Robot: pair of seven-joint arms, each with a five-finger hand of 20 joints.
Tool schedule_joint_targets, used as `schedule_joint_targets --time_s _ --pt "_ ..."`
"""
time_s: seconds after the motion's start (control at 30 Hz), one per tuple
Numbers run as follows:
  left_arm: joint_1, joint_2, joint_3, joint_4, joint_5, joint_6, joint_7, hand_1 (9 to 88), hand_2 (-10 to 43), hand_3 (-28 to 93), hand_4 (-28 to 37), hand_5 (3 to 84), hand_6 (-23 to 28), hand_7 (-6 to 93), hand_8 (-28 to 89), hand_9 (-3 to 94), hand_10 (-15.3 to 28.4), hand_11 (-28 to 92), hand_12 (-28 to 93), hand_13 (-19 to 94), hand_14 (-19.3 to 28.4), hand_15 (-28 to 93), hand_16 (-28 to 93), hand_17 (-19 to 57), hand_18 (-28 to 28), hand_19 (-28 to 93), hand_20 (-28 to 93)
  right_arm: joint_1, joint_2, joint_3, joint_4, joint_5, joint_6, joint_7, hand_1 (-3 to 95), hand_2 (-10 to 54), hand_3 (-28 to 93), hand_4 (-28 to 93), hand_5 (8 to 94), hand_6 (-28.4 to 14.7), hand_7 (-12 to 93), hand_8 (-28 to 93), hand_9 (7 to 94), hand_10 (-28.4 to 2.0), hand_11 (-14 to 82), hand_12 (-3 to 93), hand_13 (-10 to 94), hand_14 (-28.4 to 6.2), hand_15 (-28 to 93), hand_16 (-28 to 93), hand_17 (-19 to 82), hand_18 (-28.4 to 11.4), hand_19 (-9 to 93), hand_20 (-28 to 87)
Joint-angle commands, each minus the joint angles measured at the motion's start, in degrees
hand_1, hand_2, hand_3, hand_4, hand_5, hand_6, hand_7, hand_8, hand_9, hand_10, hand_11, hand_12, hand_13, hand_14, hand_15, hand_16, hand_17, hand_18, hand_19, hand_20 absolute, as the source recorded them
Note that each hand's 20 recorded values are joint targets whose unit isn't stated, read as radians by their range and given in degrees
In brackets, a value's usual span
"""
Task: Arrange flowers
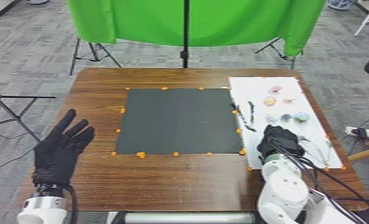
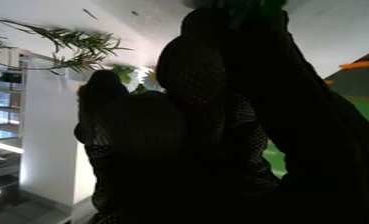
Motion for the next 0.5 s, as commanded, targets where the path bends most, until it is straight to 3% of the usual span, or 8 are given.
schedule_joint_targets --time_s 0.03,0.13,0.23,0.3,0.4,0.5 --pt "1.29 0.74 -0.08 -0.53 -0.86 1.49 0.84 23.4 6.2 80 -27.5 36.5 6.8 8.1 -8 31.6 19.5 22 11 20 27.4 54 -10 -9.1 28.4 54 7 -3.87 1.29 -1.45 0.61 -4.63 8.82 0.35 56.2 -9.5 70 -28 86.8 -3.8 29 10 87.5 -11.7 51.8 24.2 85 -6.8 72 23 51 -21.2 93 28" --pt "1.44 1.59 0.23 -0.57 -1.31 1.82 2.05 23.5 6.2 80 -27.5 36.4 6.8 8.2 -8 31.6 19.5 22 11 20 27.4 54 -10 -9.0 28.4 54 7 -3.25 1.54 -1.15 -1.26 -5.69 11.83 0.09 56.0 -9.5 71 -28 87.5 -4.1 28 10 88.4 -11.6 51.7 24.2 85 -6.8 73 24 51 -21.3 93 30" --pt "1.31 1.63 0.24 -0.54 -1.12 1.41 1.93 23.4 6.2 80 -27.4 36.2 6.8 8.1 -8 31.6 19.6 22 11 20 27.4 54 -10 -9.1 28.4 54 7 -1.94 1.47 -1.6 -3.28 -7.12 14.28 -0.59 56.1 -9.5 72 -28 88.3 -4.5 28 11 89.0 -11.5 51.8 24.2 86 -6.7 73 24 52 -21.4 93 33" --pt "1.49 2.17 0.66 -0.63 -1.38 1.87 2.71 23.4 6.1 80 -27.3 36.2 6.8 8.2 -8 31.7 19.5 22 11 20 27.4 54 -10 -9.1 28.4 54 7 -0.15 0.86 -2.71 -4.24 -7.78 15.73 -0.9 55.7 -9.5 73 -28 88.6 -4.6 28 11 89.1 -11.6 51.9 24.2 86 -6.8 73 24 52 -21.6 93 33" --pt "1.48 2.19 0.87 -0.61 -1.41 2.03 3.06 23.4 6.1 80 -27.5 36.2 6.8 8.2 -8 31.7 19.6 22 11 20 27.4 54 -10 -9.1 28.4 54 7 3.11 -0.81 -4.66 -5.21 -8.52 16.93 -2.39 55.6 -9.5 73 -28 89.2 -4.8 27 12 89.5 -11.7 51.9 24.2 86 -7.0 73 24 52 -21.9 93 34" --pt "1.51 2.13 0.62 -0.8 -1.32 2.13 2.59 23.4 6.1 80 -27.4 36.1 6.8 8.2 -8 31.7 19.5 22 11 20 27.5 54 -10 -9.1 28.4 54 7 7.14 -2.86 -7.34 -5.47 -8.09 17.31 -4.2 55.7 -9.5 73 -28 89.4 -4.9 27 12 89.6 -11.7 51.9 24.3 86 -6.9 73 24 52 -22.1 93 36"
